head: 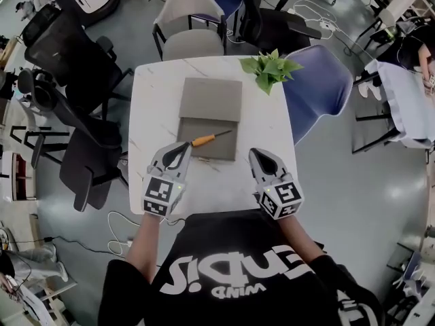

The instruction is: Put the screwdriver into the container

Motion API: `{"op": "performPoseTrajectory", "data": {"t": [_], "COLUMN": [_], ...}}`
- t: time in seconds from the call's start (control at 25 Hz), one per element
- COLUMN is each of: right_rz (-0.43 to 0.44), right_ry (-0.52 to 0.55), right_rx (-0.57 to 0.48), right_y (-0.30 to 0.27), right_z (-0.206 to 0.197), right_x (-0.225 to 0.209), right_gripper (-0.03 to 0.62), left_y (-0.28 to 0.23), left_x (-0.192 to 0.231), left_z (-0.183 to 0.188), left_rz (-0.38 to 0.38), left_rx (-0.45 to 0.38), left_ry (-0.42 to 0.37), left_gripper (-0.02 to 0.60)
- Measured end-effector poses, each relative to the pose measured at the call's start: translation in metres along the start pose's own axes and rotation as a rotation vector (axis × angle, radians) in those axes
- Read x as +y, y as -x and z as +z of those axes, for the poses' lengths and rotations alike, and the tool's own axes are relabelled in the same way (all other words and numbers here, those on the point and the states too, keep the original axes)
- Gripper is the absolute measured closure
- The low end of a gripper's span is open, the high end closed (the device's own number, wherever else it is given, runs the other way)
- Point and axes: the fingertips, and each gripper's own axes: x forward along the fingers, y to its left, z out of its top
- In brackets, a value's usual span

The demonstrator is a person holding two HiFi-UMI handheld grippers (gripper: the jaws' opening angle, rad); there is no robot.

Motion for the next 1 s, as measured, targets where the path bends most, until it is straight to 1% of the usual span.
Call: {"op": "performPoseTrajectory", "data": {"t": [0.2, 0.32, 0.48, 0.6, 0.76, 1.0], "right_rz": [0.046, 0.06, 0.062, 0.068, 0.075, 0.075], "right_ry": [0.03, 0.049, 0.045, 0.056, 0.065, 0.074], "right_rx": [-0.035, -0.052, -0.063, -0.063, -0.064, -0.057], "right_y": [-0.001, 0.001, 0.002, 0.0, -0.002, -0.003], "right_z": [0.008, 0.011, 0.012, 0.011, 0.011, 0.01], "right_x": [0.009, 0.01, 0.008, 0.008, 0.011, 0.013], "right_gripper": [0.585, 0.585, 0.585, 0.584, 0.585, 0.585], "left_y": [0.022, 0.03, 0.036, 0.036, 0.038, 0.038], "left_x": [0.002, 0.001, -0.005, -0.007, -0.004, -0.005], "left_z": [-0.007, -0.014, -0.024, -0.028, -0.028, -0.028], "left_rz": [0.085, 0.133, 0.165, 0.162, 0.175, 0.175], "left_rx": [-0.111, -0.16, -0.195, -0.206, -0.222, -0.224], "left_ry": [0.155, 0.213, 0.231, 0.247, 0.279, 0.288], "left_gripper": [0.568, 0.568, 0.568, 0.568, 0.568, 0.568]}}
